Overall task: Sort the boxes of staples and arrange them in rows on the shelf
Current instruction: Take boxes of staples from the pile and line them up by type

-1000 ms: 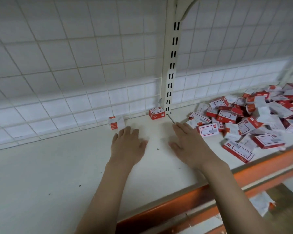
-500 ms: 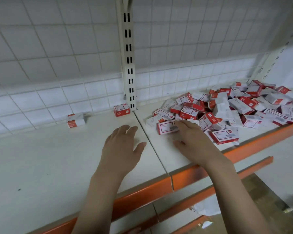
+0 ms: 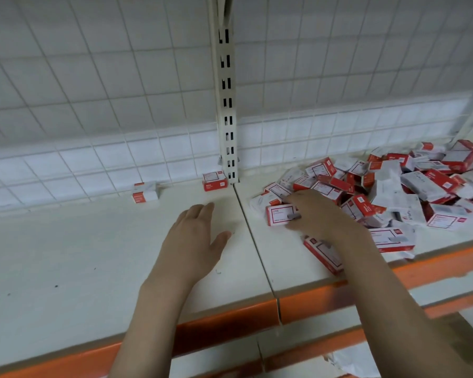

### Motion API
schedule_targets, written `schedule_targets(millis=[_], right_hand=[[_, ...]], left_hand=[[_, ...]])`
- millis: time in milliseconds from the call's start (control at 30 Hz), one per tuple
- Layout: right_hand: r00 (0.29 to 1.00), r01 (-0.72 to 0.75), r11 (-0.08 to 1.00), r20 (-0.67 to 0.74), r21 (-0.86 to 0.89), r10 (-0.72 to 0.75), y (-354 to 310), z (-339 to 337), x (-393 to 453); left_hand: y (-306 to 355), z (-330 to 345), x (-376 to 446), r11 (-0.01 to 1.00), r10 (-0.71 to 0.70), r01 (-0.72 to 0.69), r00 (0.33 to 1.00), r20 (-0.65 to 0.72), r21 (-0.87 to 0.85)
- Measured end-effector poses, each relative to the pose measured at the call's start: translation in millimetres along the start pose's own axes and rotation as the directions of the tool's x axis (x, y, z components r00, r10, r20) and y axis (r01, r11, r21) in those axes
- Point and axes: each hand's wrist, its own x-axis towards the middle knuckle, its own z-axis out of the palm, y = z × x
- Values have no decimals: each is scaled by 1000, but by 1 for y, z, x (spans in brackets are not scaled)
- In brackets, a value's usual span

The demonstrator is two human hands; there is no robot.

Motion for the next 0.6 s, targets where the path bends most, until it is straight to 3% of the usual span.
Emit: schedule_targets(millis=[367, 600], right_hand=[[980, -10, 997, -199, 76, 25, 16, -19, -17], [940, -55, 990, -327, 129, 95, 29, -29, -46]], left_hand=[[36, 20, 42, 995, 85, -90, 988, 125, 33], [54, 41, 88, 994, 66, -81, 980, 187, 73]])
